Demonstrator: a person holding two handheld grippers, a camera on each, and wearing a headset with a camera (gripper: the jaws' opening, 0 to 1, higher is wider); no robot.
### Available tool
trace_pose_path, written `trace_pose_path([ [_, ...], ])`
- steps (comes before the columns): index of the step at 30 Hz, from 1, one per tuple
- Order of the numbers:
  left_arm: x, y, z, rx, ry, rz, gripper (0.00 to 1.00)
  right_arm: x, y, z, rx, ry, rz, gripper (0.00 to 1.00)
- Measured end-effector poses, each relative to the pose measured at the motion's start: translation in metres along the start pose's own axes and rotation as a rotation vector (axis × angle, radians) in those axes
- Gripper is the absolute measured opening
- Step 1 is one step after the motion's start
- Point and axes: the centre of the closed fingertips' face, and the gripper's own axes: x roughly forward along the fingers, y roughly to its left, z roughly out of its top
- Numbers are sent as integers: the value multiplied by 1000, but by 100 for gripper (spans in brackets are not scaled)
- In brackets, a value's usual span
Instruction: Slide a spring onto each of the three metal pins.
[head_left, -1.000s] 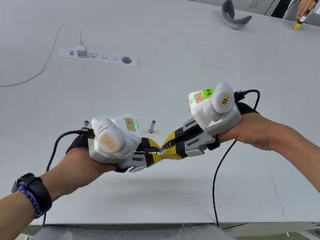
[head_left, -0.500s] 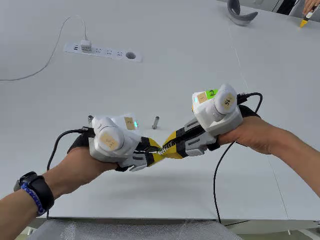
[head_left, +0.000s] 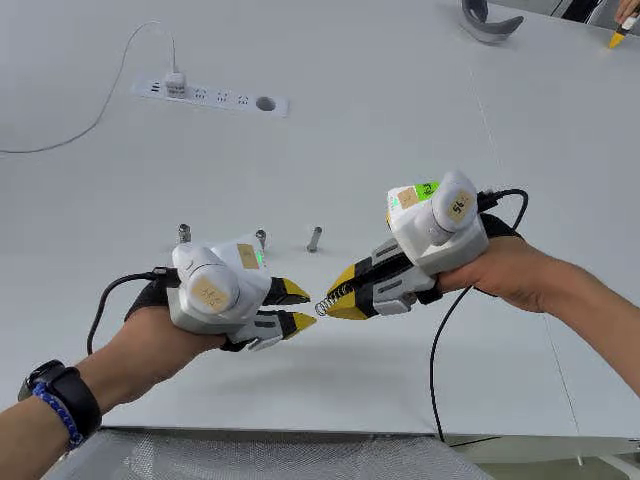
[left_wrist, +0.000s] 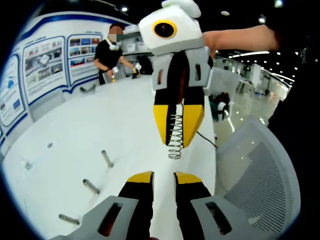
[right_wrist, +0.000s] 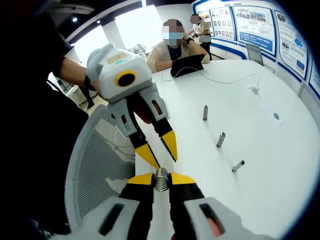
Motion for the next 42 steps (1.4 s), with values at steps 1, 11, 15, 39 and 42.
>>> trace_pose_path([
  [1, -1, 0, -2, -7, -6, 2, 17, -1, 0, 0, 4, -5, -2, 12],
  [11, -14, 14, -25, -89, -2, 66, 21, -4, -12, -9, 31, -5, -37, 13],
  [15, -19, 24, -31, -143, -8, 97, 22, -4, -20, -15, 43, 9, -67, 13],
  [39, -41, 53, -65, -245, 10, 228, 36, -1, -77, -34, 111, 70, -185, 13],
  [42, -43, 55, -68, -253, 12, 239, 37, -1, -84, -35, 114, 78, -197, 13],
])
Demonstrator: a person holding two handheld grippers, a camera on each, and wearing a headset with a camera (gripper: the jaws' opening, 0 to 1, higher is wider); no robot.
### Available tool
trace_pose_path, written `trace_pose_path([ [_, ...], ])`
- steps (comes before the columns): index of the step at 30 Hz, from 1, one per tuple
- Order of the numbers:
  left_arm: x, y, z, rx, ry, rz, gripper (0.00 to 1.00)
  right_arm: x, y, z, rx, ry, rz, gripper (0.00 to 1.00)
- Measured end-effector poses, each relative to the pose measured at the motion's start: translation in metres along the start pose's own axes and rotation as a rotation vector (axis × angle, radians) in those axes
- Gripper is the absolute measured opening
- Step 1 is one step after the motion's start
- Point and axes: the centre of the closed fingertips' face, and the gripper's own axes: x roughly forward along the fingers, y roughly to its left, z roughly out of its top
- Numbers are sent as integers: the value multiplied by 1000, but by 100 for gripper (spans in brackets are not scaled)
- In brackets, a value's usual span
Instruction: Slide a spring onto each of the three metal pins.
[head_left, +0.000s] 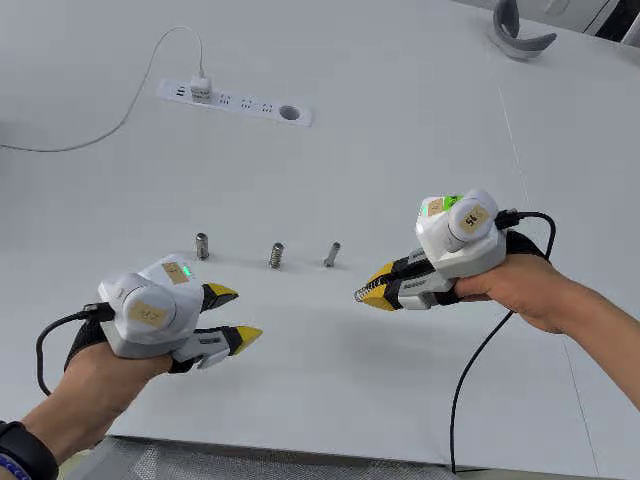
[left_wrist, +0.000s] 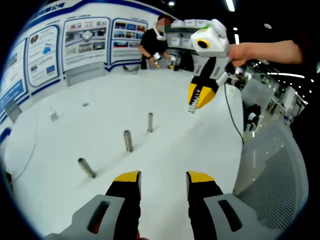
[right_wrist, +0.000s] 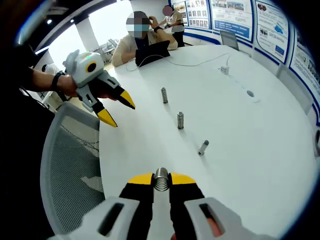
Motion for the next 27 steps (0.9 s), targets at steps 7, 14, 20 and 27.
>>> trace_pose_path([
  [7, -2, 11, -5, -29, -2, 30, 41, 5, -12, -4, -5, 26, 0, 13],
  [14, -5, 17, -9, -52, -2, 54, 45, 7, -28, -1, 12, 27, -20, 13],
  [20, -7, 24, -15, -75, 4, 73, 48, 10, -37, 1, 9, 37, -23, 13],
  [27, -10, 31, -20, -95, 5, 93, 52, 13, -44, 6, 4, 50, -31, 13],
])
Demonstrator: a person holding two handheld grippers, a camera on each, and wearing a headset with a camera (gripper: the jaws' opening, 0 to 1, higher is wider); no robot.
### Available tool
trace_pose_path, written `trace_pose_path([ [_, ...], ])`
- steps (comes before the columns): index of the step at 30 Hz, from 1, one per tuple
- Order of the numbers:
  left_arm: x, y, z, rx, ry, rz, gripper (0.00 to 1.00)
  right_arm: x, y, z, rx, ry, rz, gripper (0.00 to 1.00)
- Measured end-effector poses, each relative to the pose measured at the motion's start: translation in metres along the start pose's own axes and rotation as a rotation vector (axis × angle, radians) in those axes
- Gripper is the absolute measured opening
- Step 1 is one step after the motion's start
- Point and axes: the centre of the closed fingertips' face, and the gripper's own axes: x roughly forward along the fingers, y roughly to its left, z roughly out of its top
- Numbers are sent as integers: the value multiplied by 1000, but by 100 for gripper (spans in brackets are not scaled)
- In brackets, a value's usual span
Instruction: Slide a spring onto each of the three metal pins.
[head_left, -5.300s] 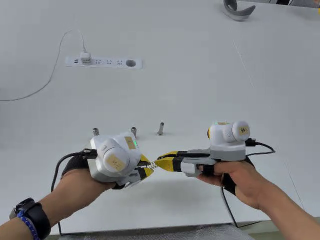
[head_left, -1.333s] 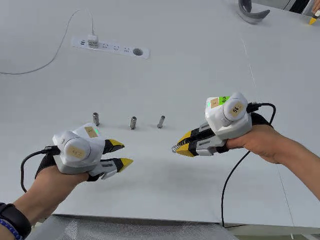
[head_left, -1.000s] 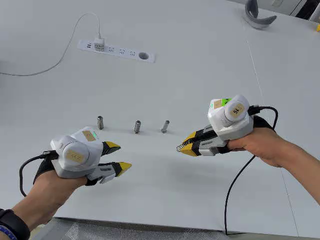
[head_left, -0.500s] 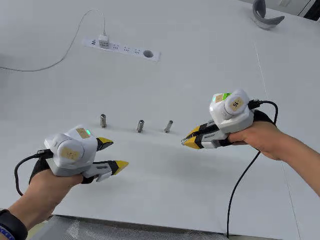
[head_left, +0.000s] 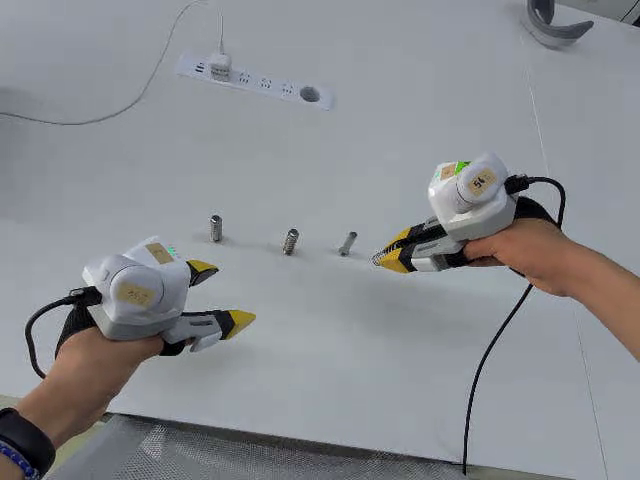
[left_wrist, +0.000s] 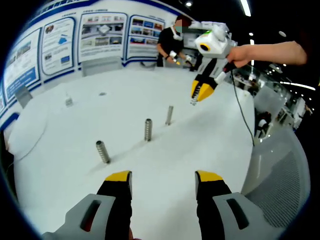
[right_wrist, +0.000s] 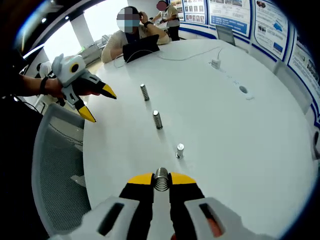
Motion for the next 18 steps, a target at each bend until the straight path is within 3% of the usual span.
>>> trace_pose_path([
  [18, -8, 13, 1, -40, -12, 25, 60, 9, -19, 21, -17, 12, -8, 13],
])
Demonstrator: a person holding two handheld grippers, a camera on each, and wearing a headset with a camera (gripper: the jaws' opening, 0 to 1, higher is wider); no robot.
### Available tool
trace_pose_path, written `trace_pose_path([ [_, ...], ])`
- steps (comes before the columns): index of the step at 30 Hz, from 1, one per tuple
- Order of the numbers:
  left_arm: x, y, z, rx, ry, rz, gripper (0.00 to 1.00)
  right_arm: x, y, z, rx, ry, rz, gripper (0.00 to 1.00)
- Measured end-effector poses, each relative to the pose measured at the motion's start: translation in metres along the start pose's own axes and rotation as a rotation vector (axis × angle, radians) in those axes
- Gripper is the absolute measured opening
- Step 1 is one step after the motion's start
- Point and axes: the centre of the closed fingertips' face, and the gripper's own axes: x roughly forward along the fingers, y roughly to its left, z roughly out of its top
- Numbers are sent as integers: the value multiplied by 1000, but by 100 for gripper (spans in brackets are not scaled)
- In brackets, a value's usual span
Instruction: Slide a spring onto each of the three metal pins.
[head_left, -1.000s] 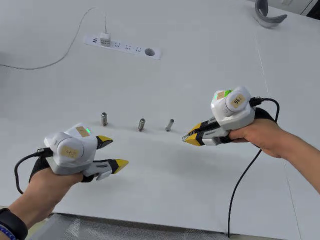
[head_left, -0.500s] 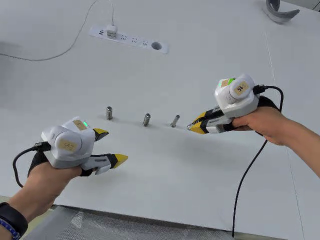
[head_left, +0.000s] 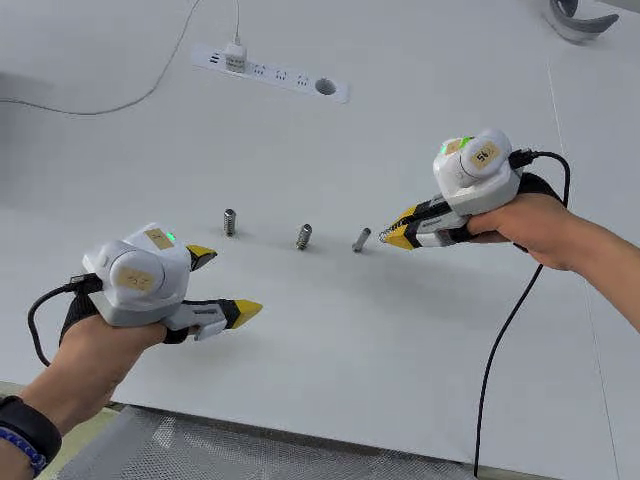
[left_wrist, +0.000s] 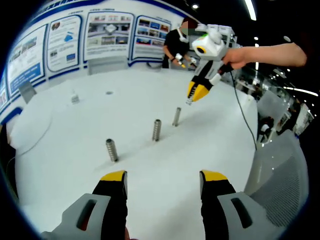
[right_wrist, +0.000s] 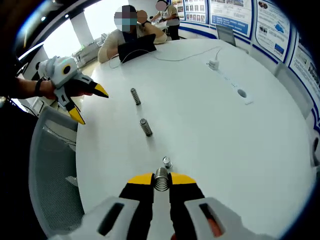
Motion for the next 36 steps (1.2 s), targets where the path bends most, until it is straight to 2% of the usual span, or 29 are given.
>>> trace_pose_path([
  [6, -5, 5, -2, -26, -3, 11, 61, 7, -8, 4, -10, 13, 10, 13],
  [15, -8, 10, -5, -47, 0, 21, 63, 19, -9, 5, -37, 41, 33, 13],
  [30, -12, 11, 3, -77, -22, 23, 64, 29, -11, 9, -54, 55, 43, 13],
  [36, -15, 14, 6, -84, -32, 29, 65, 35, -9, 7, -73, 76, 46, 13],
])
